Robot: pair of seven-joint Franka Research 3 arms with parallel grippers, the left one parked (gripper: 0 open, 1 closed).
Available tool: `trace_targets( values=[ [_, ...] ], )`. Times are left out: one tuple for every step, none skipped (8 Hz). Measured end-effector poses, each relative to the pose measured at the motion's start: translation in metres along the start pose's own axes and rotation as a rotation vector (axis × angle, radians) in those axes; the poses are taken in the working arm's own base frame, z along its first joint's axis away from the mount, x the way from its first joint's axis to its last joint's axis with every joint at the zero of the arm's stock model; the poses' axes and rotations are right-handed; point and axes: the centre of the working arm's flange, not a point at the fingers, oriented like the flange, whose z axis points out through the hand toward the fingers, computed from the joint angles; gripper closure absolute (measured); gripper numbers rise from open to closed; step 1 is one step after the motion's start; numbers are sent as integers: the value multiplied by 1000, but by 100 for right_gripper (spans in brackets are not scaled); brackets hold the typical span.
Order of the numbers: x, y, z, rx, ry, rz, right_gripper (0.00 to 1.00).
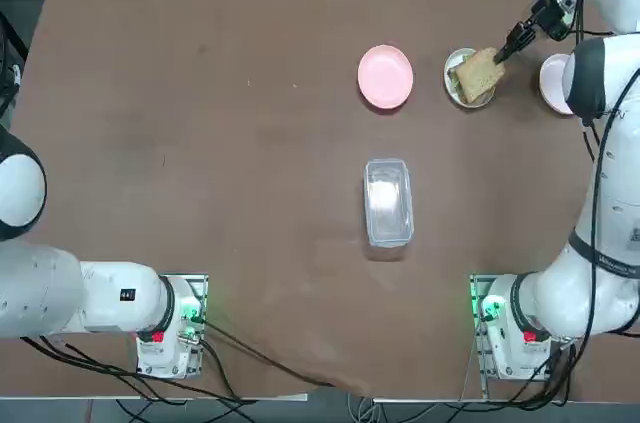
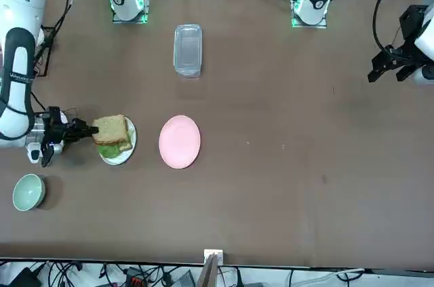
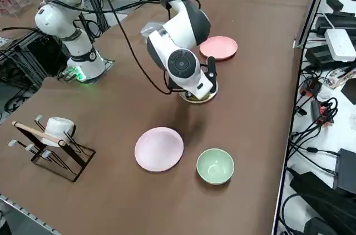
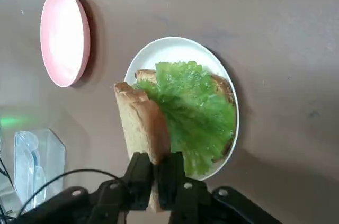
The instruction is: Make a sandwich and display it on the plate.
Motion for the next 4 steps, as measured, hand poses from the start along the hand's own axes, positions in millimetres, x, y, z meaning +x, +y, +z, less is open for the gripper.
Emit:
trace_targets(
  values=[
    [2,-1,-2,-3,2,-5,69],
    [4,-3,-4,-7,5,-11,52],
    [7,-4,-7,-13,8,-18,33],
    [10,-7,-10,-19,12,-26,23]
  ],
)
